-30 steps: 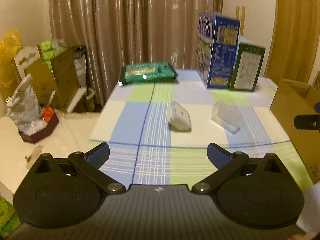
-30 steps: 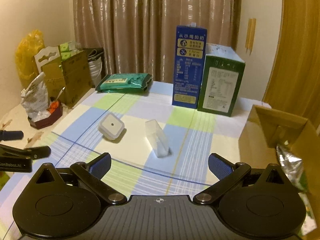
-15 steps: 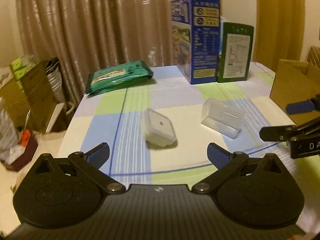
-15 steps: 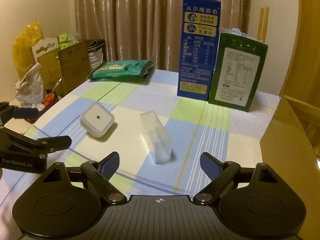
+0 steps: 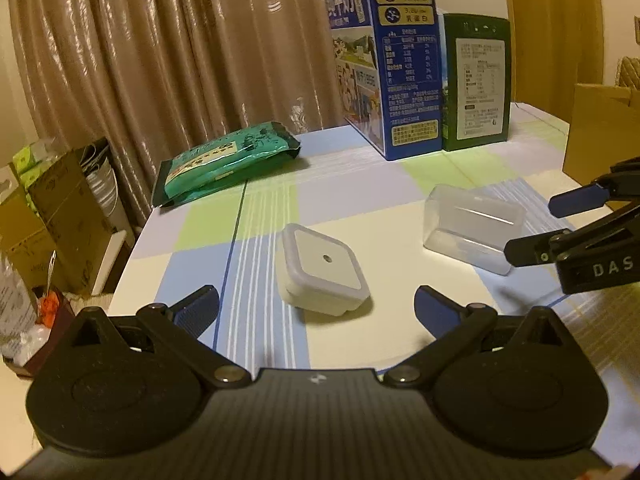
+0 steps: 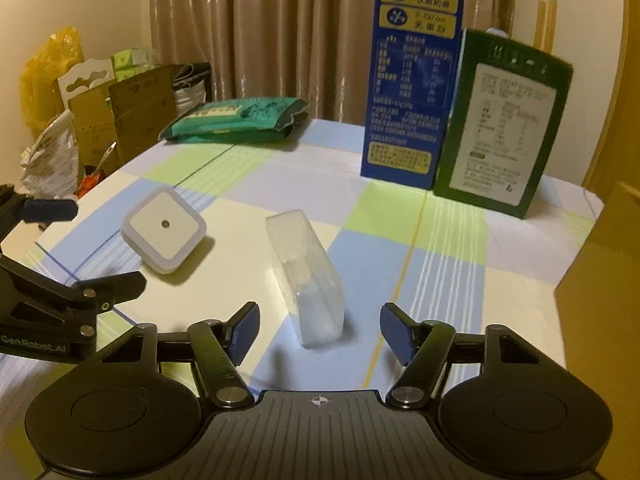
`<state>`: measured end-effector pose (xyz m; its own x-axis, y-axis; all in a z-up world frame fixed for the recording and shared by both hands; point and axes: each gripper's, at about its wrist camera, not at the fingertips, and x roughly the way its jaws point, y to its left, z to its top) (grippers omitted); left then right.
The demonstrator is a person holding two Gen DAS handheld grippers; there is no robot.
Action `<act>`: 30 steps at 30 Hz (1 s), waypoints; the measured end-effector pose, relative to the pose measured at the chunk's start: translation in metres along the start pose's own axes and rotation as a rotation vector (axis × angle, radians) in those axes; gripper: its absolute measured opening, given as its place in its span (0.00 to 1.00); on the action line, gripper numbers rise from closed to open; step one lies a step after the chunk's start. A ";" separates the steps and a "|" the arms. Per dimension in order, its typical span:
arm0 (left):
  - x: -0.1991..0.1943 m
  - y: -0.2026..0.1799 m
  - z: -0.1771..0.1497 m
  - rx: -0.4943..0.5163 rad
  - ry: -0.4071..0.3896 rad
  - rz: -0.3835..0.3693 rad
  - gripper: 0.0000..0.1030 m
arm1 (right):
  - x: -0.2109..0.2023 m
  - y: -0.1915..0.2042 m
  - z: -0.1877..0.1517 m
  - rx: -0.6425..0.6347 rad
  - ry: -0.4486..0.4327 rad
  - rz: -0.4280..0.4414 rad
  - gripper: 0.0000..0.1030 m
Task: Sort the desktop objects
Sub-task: 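Move both tools back over the table toward the night-light and plastic case, then close the right tool on the clear plastic case while the left tool grasps the night-light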
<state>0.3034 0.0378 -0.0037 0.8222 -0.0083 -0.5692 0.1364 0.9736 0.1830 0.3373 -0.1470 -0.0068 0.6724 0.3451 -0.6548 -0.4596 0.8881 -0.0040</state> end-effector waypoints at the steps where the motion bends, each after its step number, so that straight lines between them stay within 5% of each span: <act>1: 0.003 -0.002 -0.001 0.018 -0.003 0.001 0.99 | 0.002 0.000 -0.001 -0.006 0.000 0.008 0.59; 8: 0.020 -0.006 -0.001 0.059 0.002 0.038 0.99 | 0.014 -0.007 -0.002 0.004 -0.011 0.028 0.54; 15: 0.029 -0.016 0.000 0.117 -0.010 0.045 0.99 | 0.027 -0.007 -0.002 -0.012 0.009 0.046 0.35; 30: 0.048 -0.030 -0.003 0.221 -0.011 0.098 0.91 | 0.036 -0.005 -0.001 -0.018 0.006 0.058 0.29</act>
<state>0.3373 0.0085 -0.0386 0.8434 0.0798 -0.5314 0.1725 0.8964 0.4083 0.3628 -0.1393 -0.0310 0.6409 0.3937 -0.6590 -0.5081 0.8610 0.0203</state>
